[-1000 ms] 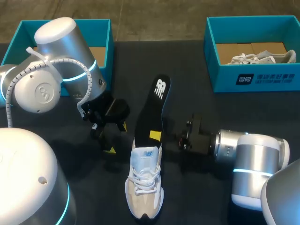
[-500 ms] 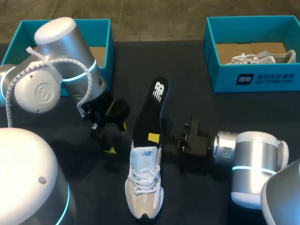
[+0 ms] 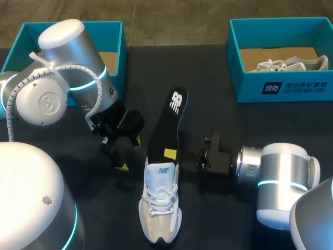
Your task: Take the shoe out of the shoebox, open the shoe tongue, remove and reinsert the insole, then place the shoe into the shoebox
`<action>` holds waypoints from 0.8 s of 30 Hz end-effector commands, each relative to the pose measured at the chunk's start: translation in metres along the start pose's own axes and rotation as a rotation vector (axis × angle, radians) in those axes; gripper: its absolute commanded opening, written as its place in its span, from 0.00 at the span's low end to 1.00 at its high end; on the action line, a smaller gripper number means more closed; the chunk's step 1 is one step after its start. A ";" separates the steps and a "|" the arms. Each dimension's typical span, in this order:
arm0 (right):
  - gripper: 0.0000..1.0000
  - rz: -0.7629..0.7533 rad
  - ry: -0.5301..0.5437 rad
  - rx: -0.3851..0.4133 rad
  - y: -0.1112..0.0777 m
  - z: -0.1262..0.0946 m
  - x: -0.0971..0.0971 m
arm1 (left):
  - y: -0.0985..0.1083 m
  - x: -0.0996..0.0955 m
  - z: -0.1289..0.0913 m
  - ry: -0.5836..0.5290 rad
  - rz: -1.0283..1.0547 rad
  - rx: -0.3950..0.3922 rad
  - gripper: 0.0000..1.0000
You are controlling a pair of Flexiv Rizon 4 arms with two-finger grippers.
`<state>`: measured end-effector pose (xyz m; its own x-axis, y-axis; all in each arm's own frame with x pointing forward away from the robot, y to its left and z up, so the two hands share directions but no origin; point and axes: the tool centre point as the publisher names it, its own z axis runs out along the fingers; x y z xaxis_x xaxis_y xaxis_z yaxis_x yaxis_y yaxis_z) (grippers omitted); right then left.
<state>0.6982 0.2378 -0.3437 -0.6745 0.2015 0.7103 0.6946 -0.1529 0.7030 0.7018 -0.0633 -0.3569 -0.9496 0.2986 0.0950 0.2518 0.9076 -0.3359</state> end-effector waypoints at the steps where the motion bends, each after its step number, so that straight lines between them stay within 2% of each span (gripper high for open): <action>1: 0.00 0.011 -0.003 0.022 -0.008 0.000 -0.001 | 0.000 0.001 0.001 -0.003 -0.001 0.000 1.00; 12: 0.00 0.022 -0.013 0.040 -0.023 -0.006 0.001 | 0.000 0.001 0.001 -0.003 -0.001 0.000 1.00; 24: 0.00 0.020 0.007 0.083 -0.034 0.002 0.007 | 0.000 0.001 0.001 -0.003 -0.001 0.000 1.00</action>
<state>0.6740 0.2406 -0.3559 -0.6628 0.1963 0.7226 0.7217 -0.0897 0.6863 0.7018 -0.0633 -0.3569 -0.9496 0.2986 0.0949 0.2518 0.9076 -0.3359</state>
